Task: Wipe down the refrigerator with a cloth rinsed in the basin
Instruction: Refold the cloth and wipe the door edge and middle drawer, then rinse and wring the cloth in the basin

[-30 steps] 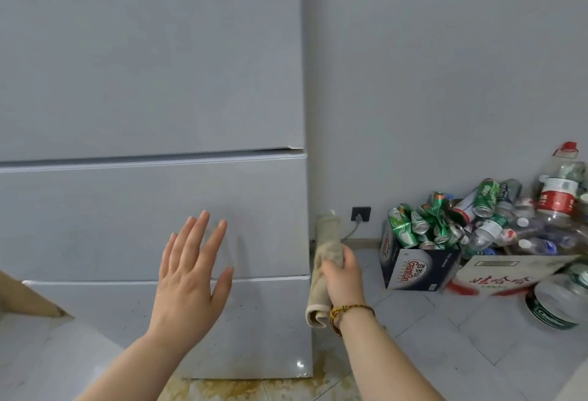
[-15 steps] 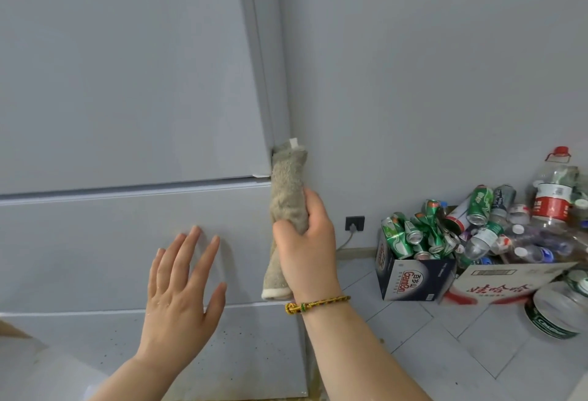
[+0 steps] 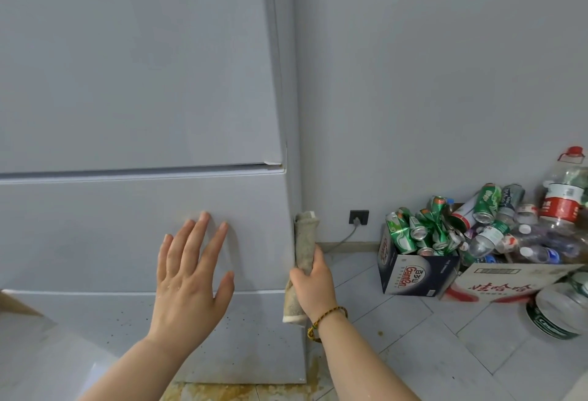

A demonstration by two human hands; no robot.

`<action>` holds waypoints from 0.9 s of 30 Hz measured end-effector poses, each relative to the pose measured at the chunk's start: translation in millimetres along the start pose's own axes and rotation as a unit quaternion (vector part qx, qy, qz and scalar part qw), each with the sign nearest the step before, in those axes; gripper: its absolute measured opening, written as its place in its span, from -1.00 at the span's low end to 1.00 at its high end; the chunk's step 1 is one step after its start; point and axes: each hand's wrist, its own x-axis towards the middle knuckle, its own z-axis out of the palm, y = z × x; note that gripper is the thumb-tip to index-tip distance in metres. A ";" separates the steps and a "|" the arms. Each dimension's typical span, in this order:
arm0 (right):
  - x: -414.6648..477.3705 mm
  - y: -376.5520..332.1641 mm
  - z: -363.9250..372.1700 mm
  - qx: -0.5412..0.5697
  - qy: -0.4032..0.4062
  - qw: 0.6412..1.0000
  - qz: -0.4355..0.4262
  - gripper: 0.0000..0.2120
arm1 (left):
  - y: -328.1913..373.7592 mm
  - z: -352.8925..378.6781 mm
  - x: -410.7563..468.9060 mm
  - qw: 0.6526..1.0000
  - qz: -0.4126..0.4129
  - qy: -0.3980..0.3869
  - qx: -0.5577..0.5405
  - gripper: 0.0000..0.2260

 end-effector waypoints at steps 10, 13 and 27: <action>-23.0 6.2 -11.2 0.037 0.023 0.994 0.105 -0.72 | -0.2 -8.4 -7.0 0.997 -0.040 0.013 -0.061 -0.50; -45.9 -1.7 -24.6 0.123 0.025 0.984 0.127 -0.71 | -2.9 -10.6 -15.8 0.991 -0.068 0.038 -0.113 -0.58; -115.2 -34.8 63.4 0.281 -0.278 0.897 0.199 -0.48 | -27.4 -53.4 -70.5 0.582 -0.442 -0.247 -0.637 -0.64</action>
